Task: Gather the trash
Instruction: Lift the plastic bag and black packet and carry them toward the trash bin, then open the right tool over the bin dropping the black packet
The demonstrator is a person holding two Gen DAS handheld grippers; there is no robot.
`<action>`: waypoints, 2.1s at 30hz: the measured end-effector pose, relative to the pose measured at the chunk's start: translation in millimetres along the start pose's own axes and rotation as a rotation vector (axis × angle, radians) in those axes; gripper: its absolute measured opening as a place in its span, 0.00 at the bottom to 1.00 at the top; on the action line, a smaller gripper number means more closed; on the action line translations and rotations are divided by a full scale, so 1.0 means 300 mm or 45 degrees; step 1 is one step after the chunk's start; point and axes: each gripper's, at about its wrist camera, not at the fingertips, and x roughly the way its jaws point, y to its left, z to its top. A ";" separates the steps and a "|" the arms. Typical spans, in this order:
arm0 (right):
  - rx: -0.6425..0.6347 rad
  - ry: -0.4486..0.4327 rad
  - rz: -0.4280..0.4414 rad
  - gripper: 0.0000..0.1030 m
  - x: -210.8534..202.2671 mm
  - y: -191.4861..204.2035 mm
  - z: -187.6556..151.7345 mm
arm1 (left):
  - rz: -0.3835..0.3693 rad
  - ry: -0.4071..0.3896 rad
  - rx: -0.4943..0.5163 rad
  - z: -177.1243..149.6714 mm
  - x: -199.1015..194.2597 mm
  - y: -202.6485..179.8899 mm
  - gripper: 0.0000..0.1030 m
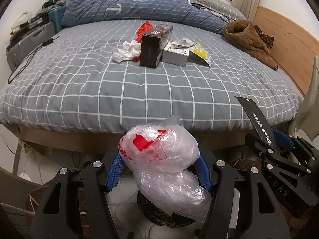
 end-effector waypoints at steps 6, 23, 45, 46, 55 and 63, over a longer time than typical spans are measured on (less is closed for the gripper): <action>-0.005 0.029 0.012 0.53 -0.026 0.027 -0.041 | 0.006 0.026 0.003 -0.036 -0.028 -0.012 0.59; -0.017 0.149 0.024 0.53 0.064 0.061 -0.162 | 0.008 0.144 -0.023 -0.141 0.077 0.007 0.59; -0.015 0.495 0.082 0.53 0.478 0.054 -0.283 | 0.085 0.407 0.008 -0.234 0.489 0.086 0.59; -0.016 0.509 0.088 0.53 0.489 0.056 -0.288 | 0.083 0.414 0.005 -0.239 0.493 0.091 0.59; -0.058 0.563 0.133 0.53 0.550 0.107 -0.307 | 0.095 0.453 -0.040 -0.247 0.517 0.138 0.59; -0.075 0.518 0.090 0.79 0.533 0.085 -0.299 | 0.071 0.465 -0.040 -0.242 0.521 0.121 0.59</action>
